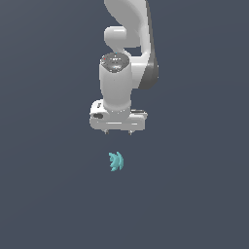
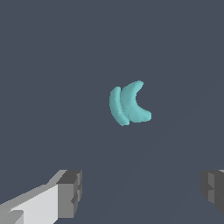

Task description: Pick up the object and move it to a goal position.

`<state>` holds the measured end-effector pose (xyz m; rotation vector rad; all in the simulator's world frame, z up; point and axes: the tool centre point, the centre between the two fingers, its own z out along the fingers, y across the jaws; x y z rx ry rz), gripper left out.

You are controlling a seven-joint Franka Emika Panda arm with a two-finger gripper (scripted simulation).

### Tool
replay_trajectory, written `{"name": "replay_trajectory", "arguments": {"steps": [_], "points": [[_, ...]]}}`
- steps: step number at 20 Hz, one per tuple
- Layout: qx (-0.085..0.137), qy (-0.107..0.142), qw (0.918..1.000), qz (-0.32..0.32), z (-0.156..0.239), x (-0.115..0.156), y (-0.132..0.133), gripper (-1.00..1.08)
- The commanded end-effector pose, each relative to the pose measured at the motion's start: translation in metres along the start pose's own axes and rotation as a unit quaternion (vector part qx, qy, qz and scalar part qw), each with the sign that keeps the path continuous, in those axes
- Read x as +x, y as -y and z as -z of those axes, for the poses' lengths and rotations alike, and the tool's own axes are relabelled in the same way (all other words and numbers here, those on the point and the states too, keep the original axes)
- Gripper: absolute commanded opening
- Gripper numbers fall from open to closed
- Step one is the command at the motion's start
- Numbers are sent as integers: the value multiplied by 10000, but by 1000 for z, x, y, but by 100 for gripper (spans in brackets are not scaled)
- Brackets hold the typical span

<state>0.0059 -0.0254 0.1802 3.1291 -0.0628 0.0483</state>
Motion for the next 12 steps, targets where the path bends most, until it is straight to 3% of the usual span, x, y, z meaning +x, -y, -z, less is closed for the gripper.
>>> {"name": "replay_trajectory", "arguments": {"steps": [1, 12], "points": [[0, 0, 10000, 0, 0, 0, 0, 100], [-37, 25, 9994, 351, 6, -5, 24, 100]]}}
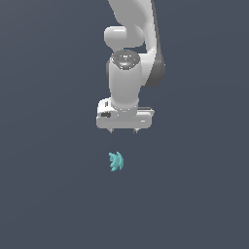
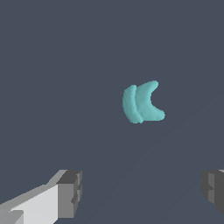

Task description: Pick up the object and move it to a goal position.

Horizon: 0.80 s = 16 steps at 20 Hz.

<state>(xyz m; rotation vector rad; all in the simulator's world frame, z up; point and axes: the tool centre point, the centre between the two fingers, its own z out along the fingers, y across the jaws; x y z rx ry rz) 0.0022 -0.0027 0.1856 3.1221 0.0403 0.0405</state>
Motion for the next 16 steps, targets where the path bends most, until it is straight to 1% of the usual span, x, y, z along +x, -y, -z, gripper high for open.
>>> {"name": "replay_trajectory", "arguments": {"steps": [1, 8, 16], "points": [[-4, 3, 10000, 15, 1, -1, 1, 100], [1, 17, 9999, 103, -8, 8, -3, 100], [28, 61, 9992, 406, -39, 32, -15, 100]]}}
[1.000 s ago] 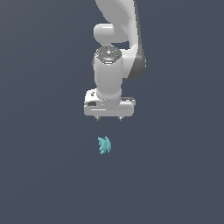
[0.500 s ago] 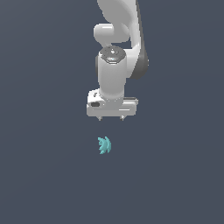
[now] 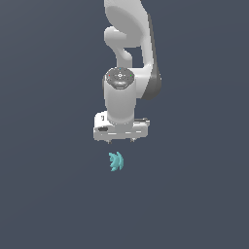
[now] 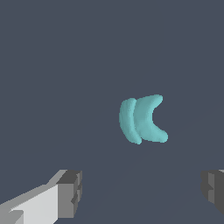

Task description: Pick up the object and move it to a goal position.

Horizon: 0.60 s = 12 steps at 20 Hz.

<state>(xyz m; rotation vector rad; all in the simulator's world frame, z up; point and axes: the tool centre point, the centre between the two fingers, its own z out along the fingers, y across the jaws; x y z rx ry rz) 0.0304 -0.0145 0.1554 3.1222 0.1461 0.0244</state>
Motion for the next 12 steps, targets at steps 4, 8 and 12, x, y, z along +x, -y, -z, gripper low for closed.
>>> {"name": "replay_trajectory", "arguments": {"steps": [4, 8, 12], "points": [[35, 38, 9996, 262, -29, 19, -12, 100], [60, 55, 9992, 403, -45, 28, -19, 100], [78, 65, 9987, 492, -56, 33, -24, 100]]}}
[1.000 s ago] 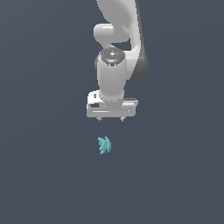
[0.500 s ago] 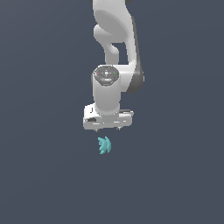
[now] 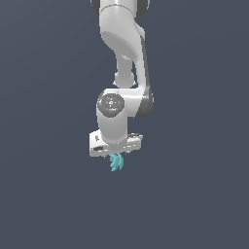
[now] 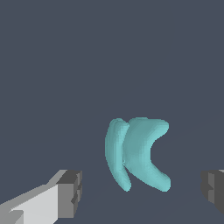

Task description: Pick up the object and move it to a goal position.

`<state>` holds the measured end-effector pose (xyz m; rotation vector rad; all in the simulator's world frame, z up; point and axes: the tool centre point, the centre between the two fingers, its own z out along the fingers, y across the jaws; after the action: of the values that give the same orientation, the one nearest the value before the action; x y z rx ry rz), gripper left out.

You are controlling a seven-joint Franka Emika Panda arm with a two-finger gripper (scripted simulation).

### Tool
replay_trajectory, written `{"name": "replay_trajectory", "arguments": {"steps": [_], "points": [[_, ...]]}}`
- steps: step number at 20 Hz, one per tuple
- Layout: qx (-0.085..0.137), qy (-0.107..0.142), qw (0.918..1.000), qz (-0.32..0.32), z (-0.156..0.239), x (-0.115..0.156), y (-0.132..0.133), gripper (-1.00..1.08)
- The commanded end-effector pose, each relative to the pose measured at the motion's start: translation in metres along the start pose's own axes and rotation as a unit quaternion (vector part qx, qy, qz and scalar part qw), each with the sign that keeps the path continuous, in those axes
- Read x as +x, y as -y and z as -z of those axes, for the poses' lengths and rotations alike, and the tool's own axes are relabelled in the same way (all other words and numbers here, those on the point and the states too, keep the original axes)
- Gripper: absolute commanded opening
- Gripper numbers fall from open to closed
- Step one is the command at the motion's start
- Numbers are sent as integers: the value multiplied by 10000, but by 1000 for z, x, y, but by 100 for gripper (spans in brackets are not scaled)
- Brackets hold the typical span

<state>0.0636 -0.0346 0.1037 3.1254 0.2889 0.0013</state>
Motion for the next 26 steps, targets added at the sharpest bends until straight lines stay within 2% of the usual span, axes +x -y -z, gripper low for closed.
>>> {"name": "replay_trajectory", "arguments": {"steps": [1, 9, 18, 24, 25, 26], "points": [[9, 0, 10000, 52, -5, 3, -3, 100], [13, 7, 10000, 64, -11, 3, -4, 100], [15, 4, 10000, 74, -53, 3, -4, 100], [15, 3, 10000, 77, -59, 4, -4, 100], [15, 3, 10000, 77, -59, 4, -4, -100], [15, 3, 10000, 77, -59, 4, -4, -100]]}}
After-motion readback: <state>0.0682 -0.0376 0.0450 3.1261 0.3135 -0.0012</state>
